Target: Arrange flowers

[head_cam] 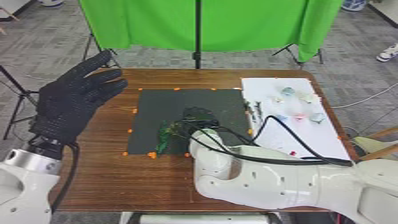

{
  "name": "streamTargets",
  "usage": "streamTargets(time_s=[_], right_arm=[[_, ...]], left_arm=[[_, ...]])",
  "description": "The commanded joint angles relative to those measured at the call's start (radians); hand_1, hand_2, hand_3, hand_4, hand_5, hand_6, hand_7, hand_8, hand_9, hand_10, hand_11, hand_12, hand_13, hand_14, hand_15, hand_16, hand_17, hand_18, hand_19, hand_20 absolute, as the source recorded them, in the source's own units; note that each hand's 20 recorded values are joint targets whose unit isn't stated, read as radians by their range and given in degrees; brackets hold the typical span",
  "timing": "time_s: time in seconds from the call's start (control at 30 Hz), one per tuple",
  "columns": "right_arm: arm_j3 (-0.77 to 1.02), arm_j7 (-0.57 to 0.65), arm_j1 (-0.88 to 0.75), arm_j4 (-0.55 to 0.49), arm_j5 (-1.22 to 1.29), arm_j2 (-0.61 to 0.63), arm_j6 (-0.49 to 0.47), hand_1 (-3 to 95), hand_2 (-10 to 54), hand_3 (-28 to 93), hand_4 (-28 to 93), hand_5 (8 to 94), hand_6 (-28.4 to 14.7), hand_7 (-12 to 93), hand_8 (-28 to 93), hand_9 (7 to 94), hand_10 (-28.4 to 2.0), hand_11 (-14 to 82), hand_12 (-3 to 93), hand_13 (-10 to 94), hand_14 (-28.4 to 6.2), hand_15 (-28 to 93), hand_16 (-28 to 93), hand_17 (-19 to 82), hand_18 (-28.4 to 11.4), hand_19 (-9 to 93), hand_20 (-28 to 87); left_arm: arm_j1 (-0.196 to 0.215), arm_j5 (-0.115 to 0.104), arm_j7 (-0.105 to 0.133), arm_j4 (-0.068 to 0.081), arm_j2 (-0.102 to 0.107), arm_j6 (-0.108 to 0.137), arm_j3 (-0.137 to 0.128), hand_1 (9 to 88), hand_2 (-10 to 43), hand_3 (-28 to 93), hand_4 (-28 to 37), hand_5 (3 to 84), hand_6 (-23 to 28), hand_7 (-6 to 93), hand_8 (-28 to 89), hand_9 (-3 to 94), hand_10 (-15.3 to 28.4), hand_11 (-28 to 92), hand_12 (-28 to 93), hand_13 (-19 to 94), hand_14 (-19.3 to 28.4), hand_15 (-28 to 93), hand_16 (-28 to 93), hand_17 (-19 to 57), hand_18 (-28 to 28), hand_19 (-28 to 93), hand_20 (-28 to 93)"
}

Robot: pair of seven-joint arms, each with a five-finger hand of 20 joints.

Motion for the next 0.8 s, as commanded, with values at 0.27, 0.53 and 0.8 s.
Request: streamTargets(time_s=[0.27, 0.53, 0.8], right_arm=[[-0.002, 0.026, 0.034, -0.025, -0.046, 0.005, 0.056, 39.7, -9.5, 69, -28, 90.2, 0.3, 21, -4, 93.7, -10.3, 37.7, 17.5, 86, -8.8, 60, 19, 49, -22.8, 93, 38], [0.085, 0.015, -0.022, -0.183, -0.087, 0.139, 0.05, 36.7, -9.3, 69, -27, 89.1, 0.0, 21, -11, 93.7, -10.3, 38.1, 17.2, 86, -8.8, 60, 19, 50, -22.8, 93, 38], [0.161, -0.036, -0.126, -0.249, 0.011, 0.203, -0.043, 27.5, 3.9, 67, -23, 85.1, -2.5, 16, -11, 93.7, -11.9, 32.9, 18.9, 85, -11.2, 60, 19, 49, -24.2, 93, 37]], left_arm=[[0.002, 0.004, -0.027, 0.005, -0.006, -0.011, 0.003, 23.0, 7.0, 77, -24.5, 32.3, 7.8, 16.6, -11, 30.2, 20.8, 25, 11, 23, 28.0, 44, -7, -11.2, 28.4, 56, 1], [0.067, 0.009, -0.028, -0.026, -0.029, 0.006, -0.052, 23.0, 7.1, 77, -24.4, 32.2, 7.7, 16.6, -11, 30.3, 20.8, 25, 11, 23, 28.0, 44, -7, -11.2, 28.4, 56, 1], [0.077, 0.005, -0.013, -0.032, -0.025, 0.02, -0.063, 23.0, 7.1, 77, -24.5, 32.2, 7.7, 16.6, -11, 30.3, 20.8, 25, 11, 23, 27.9, 44, -7, -11.1, 28.4, 56, 1]])
